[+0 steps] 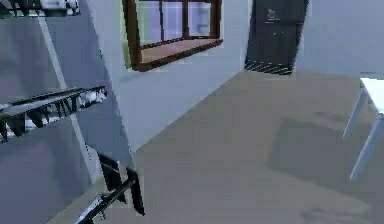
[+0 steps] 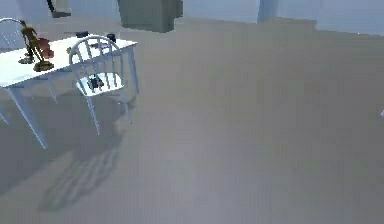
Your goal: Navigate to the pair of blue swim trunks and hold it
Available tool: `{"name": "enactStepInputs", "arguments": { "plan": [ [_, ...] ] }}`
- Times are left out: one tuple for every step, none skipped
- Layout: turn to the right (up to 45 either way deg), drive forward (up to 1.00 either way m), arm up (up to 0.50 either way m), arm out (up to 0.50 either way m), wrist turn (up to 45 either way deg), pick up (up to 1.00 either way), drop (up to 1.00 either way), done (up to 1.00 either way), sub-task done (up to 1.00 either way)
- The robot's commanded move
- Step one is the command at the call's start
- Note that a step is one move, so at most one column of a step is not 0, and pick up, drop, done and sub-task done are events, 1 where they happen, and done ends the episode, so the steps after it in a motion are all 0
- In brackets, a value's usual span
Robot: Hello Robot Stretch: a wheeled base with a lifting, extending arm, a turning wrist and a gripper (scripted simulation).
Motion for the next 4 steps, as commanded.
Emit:
{"name": "enactStepInputs", "arguments": {
  "plan": [
    [45.0,0.00,0.00,0.00,0.0,0.00,0.00,0.00,0.00],
    [36.0,0.00,0.00,0.00,0.0,0.00,0.00,0.00,0.00],
    [0.0,1.00,0.00,0.00,0.0,0.00,0.00,0.00,0.00],
    [3.0,0.00,0.00,0.00,0.0,0.00,0.00,0.00,0.00]
  ]
}}
